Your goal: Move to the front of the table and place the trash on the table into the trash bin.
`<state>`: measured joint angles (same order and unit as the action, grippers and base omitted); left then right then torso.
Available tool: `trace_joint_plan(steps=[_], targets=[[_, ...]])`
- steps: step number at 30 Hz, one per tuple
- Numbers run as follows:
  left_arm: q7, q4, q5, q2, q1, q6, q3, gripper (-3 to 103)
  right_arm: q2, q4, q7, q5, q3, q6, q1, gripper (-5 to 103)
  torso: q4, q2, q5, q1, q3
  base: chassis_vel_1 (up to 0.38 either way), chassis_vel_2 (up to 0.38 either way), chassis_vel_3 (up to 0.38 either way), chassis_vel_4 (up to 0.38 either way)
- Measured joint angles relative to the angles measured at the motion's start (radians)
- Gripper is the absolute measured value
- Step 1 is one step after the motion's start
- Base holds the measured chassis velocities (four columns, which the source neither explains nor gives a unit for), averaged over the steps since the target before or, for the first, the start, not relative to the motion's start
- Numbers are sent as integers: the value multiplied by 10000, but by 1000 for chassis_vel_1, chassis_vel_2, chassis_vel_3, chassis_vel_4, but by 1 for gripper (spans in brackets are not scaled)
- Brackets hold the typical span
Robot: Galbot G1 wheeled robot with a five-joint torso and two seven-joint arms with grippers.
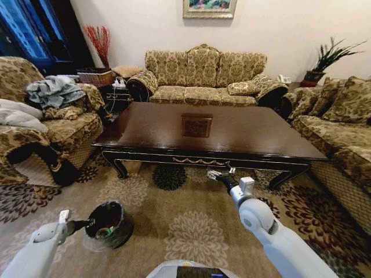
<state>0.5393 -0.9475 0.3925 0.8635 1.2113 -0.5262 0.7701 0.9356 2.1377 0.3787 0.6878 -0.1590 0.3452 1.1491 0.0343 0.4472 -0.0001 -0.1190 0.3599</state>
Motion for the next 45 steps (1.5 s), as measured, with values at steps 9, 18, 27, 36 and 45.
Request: trace_joint_plan(steps=[9,18,27,36,45], targets=[[383,-999,491,-251,922,241,1059,94,20,55,5,250,74,6,-358,100,-1,0,0,0,0,0,0,0,0],[473,-1978,1033,-624,2092,272,2520,100,-145,160,-41,521,103,42,-621,100,1,0,3,0,0,0,0,0,0],[-17,-3570,1752,-499,2815,185,4704,100,-834,488,142,1058,796,221,-1515,100,2,-2,0,0,0,0,0,0,0],[-2418,-6749,2605,-38,3479,1378,6252,100,-1599,1459,500,2011,515,444,-1961,100,-1,-2,-2,0,0,0,0,0,0],[-4845,-10577,4031,1788,4352,1825,6727,100,-1137,2013,330,1202,-537,547,-1137,100,5,-2,5,0,0,0,0,0,0]])
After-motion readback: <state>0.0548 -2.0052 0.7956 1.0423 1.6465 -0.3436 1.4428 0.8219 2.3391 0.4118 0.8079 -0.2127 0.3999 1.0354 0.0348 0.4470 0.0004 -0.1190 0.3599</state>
